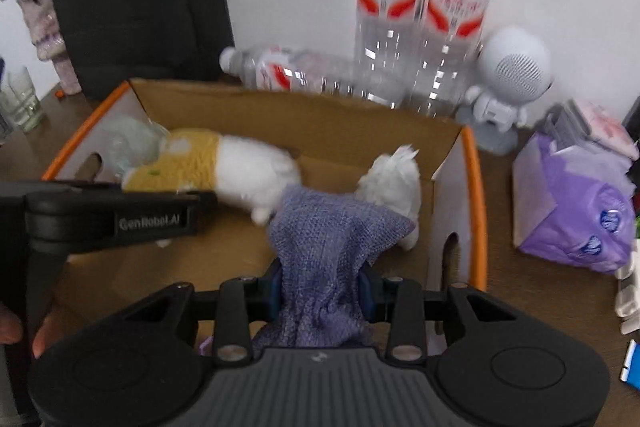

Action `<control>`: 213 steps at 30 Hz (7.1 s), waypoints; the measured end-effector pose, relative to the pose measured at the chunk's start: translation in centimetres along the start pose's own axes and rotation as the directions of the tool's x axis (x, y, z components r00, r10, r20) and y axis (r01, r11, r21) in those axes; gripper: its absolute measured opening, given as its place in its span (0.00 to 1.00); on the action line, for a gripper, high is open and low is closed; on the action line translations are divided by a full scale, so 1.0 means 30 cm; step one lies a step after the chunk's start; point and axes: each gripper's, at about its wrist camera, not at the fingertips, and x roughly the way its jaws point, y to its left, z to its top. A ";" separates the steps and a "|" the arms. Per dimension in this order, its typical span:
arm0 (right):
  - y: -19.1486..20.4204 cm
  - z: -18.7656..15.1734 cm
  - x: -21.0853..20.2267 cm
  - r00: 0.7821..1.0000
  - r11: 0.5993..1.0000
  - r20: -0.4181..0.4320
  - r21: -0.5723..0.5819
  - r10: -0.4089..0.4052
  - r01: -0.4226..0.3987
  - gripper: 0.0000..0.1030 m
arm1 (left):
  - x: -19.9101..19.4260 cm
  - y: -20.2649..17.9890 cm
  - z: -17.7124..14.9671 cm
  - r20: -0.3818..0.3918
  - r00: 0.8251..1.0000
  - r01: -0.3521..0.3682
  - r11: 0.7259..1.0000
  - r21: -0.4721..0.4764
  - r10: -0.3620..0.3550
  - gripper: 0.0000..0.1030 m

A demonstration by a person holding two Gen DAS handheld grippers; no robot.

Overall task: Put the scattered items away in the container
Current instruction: 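Carry plush toy and lavender pouch into the box and release both, then withdraw both tools back toward the remaining table items, then grasp crumpled tissue with left gripper while right grasps green tissue pack, then carry crumpled tissue and green tissue pack toward the box, then open both grippers over the box to drop tissue and green pack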

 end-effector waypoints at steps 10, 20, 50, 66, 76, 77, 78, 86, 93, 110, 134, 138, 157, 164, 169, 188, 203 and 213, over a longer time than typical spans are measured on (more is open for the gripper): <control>-0.008 0.025 0.059 0.994 0.998 -0.089 -0.004 -0.056 0.056 0.47 | -0.121 0.038 0.010 0.011 0.998 0.070 0.998 0.001 -0.070 0.98; -0.025 0.010 -0.199 0.998 0.992 -0.060 0.123 0.016 -0.008 0.61 | -0.322 0.101 -0.033 -0.009 0.999 -0.036 0.999 0.028 0.036 1.00; 0.245 -0.942 -0.760 0.864 0.997 0.503 0.066 0.009 -0.048 0.72 | -0.938 0.103 -0.961 0.516 0.849 -0.156 0.987 0.041 0.113 1.00; 0.290 -1.283 -0.684 0.872 0.985 0.488 0.160 -0.024 -0.062 0.83 | -0.878 0.102 -1.308 0.431 0.900 -0.112 0.989 0.092 0.061 1.00; 0.260 -1.275 -0.655 0.886 0.974 0.463 0.190 0.020 -0.121 0.84 | -0.854 0.138 -1.286 0.381 0.923 -0.060 0.998 0.020 0.048 1.00; 0.259 -1.275 -0.654 0.887 0.973 0.462 0.192 0.022 -0.124 0.84 | -0.853 0.137 -1.286 0.378 0.925 -0.059 0.998 0.022 0.046 1.00; 0.259 -1.274 -0.652 0.889 0.973 0.458 0.195 0.023 -0.126 0.84 | -0.851 0.137 -1.285 0.374 0.926 -0.057 0.998 0.024 0.044 1.00; 0.247 -1.257 -0.639 0.903 0.967 0.427 0.212 0.036 -0.139 0.84 | -0.831 0.148 -1.266 0.330 0.944 -0.018 1.000 0.010 0.013 1.00; 0.232 -1.204 -0.631 0.917 0.975 0.399 0.197 0.013 -0.100 0.82 | -0.858 0.165 -1.177 0.386 0.922 -0.064 0.995 0.077 0.029 1.00; 0.230 -0.768 -0.419 0.926 0.999 0.378 0.021 0.017 -0.027 0.47 | -0.578 0.409 -0.649 0.367 0.914 -0.198 0.980 0.034 0.172 0.90; 0.475 -0.494 -0.171 0.943 0.989 0.299 -0.071 0.145 -0.130 0.77 | -0.524 0.465 -0.639 0.363 0.926 -0.106 0.994 -0.008 0.101 0.17; 0.495 -0.456 -0.133 0.945 0.991 0.298 -0.061 0.135 -0.123 0.68 | -0.520 0.462 -0.640 0.359 0.927 -0.112 0.994 -0.002 0.105 0.17; 0.392 -1.098 -0.666 0.866 0.996 0.500 0.056 0.028 -0.064 0.60 | -0.891 0.164 -1.139 0.441 0.897 -0.017 0.995 0.099 -0.029 0.17; 0.397 -1.236 -0.727 0.829 0.993 0.558 0.073 0.033 -0.089 0.60 | -0.955 0.089 -1.212 0.453 0.890 -0.014 0.987 0.160 -0.060 0.17; 0.394 -1.252 -0.755 0.815 0.992 0.577 0.063 0.054 -0.111 0.60 | -0.970 0.072 -1.232 0.448 0.892 -0.017 0.989 0.148 -0.052 0.17; -0.022 -0.332 -0.718 0.874 0.991 0.483 0.135 -0.049 -0.019 0.60 | -0.780 0.146 -0.254 0.404 0.904 0.086 0.986 0.144 -0.138 0.18; -0.129 -0.099 -0.236 0.996 0.966 0.085 0.256 0.006 -0.027 0.61 | -0.261 0.144 -0.114 0.190 0.981 -0.070 0.977 0.200 0.032 0.24; -0.075 -0.063 -0.195 0.997 0.984 -0.068 0.170 -0.034 0.046 0.69 | -0.274 0.162 -0.134 0.165 0.986 -0.074 0.973 0.221 0.037 0.69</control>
